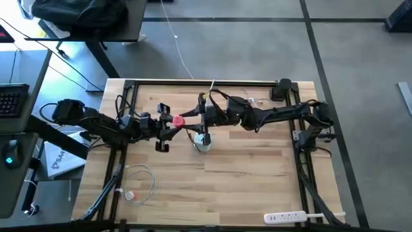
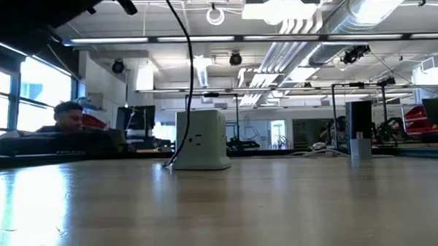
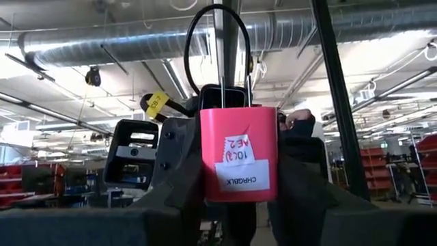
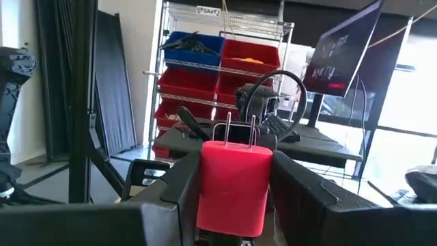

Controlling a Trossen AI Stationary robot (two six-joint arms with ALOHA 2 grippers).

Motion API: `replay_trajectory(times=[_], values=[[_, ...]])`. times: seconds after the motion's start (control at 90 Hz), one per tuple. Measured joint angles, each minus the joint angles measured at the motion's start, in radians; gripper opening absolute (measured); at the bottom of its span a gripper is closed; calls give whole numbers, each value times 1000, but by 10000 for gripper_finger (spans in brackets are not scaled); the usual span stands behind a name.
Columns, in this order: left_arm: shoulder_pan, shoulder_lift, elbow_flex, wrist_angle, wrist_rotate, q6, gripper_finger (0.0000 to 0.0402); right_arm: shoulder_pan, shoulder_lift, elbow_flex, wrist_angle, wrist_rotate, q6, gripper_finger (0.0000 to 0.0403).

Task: Insert USB
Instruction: Insert the pink charger adapter into the top white outlet extension

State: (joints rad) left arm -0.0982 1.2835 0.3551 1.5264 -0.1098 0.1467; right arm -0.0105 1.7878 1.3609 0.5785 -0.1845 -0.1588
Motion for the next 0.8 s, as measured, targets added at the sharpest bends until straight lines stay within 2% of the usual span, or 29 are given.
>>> replay_trajectory(times=[0.656, 0.8], values=[[0, 1, 0, -19, -7, 4, 122, -2, 3, 0, -27, 6, -51, 132], [1, 1, 1, -30, -14, 2, 122, -2, 4, 0, -37, 9, -71, 155]])
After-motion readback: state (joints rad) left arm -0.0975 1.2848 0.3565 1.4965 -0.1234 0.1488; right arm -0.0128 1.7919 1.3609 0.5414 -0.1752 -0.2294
